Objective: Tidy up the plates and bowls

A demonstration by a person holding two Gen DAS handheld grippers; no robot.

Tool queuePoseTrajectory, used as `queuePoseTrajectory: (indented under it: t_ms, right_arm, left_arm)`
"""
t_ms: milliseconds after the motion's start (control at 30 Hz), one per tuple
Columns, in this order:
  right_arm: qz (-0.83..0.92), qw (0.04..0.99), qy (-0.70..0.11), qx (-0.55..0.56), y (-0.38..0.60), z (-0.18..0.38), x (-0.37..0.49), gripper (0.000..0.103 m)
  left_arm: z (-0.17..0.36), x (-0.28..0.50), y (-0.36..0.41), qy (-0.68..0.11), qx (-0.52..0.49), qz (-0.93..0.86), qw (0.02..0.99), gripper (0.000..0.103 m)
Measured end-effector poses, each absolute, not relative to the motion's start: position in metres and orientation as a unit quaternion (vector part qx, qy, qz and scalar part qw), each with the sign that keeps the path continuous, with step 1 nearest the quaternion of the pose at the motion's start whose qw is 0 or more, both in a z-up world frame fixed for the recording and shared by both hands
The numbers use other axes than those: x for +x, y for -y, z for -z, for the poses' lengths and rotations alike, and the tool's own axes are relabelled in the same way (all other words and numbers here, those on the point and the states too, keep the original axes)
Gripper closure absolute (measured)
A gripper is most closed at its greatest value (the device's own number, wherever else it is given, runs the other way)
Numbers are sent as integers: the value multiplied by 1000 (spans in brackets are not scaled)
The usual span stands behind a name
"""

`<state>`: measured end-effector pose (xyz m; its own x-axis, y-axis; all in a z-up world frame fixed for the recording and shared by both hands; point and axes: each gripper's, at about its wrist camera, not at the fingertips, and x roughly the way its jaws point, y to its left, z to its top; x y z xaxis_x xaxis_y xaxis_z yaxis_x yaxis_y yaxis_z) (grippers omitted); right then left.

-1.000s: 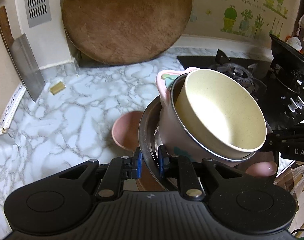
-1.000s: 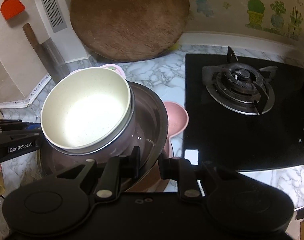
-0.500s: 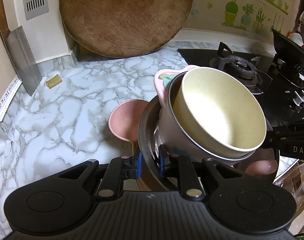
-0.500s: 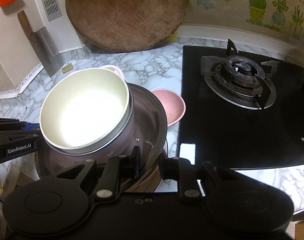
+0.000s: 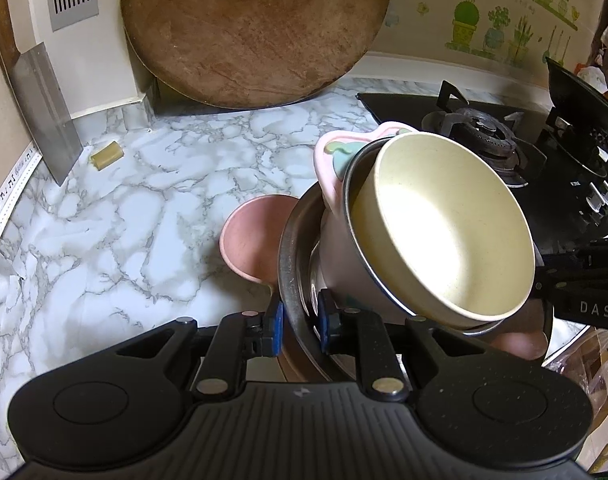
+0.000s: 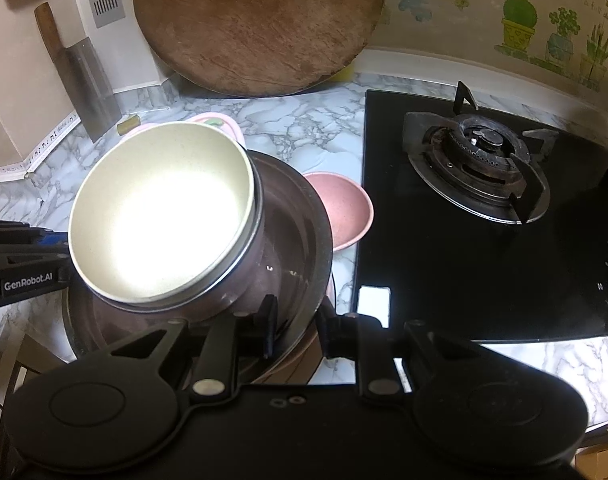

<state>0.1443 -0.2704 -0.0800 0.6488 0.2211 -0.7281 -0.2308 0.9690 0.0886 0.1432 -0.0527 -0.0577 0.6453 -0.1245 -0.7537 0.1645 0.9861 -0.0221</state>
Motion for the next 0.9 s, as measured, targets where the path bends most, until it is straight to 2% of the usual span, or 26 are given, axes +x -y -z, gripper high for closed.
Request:
queuePoseTrajectory:
  t_ms: [200,300,467,533,600,700,900]
  right_arm:
    - [-122,911,-393,8,277,75,141,81]
    - [-122,914,-387,8,279,71,138,80]
    - [-123,919,-376,6,279,65,131,76]
    - [-123,921,-370,7,279,63,129,70]
    - [-126,921,-368,10,279,60,126,55]
    - [-131,925,-357,11,277,53,118,42]
    - [-142,932,-333,9,268,38,99,23]
  left_arm:
    - [57,144,48,-417,23,81,905,82]
    - [55,140,44,-414,23,76,907,71]
    - [50,133,38,-398,35,68,914,47]
    - [48,131,34,-395,30,66,916,44]
    - [45,127,30,-392,32,63,917,44]
    - [40,119,23,-385,31,61,920,44]
    - [24,98,15,-362,29,57,930,41]
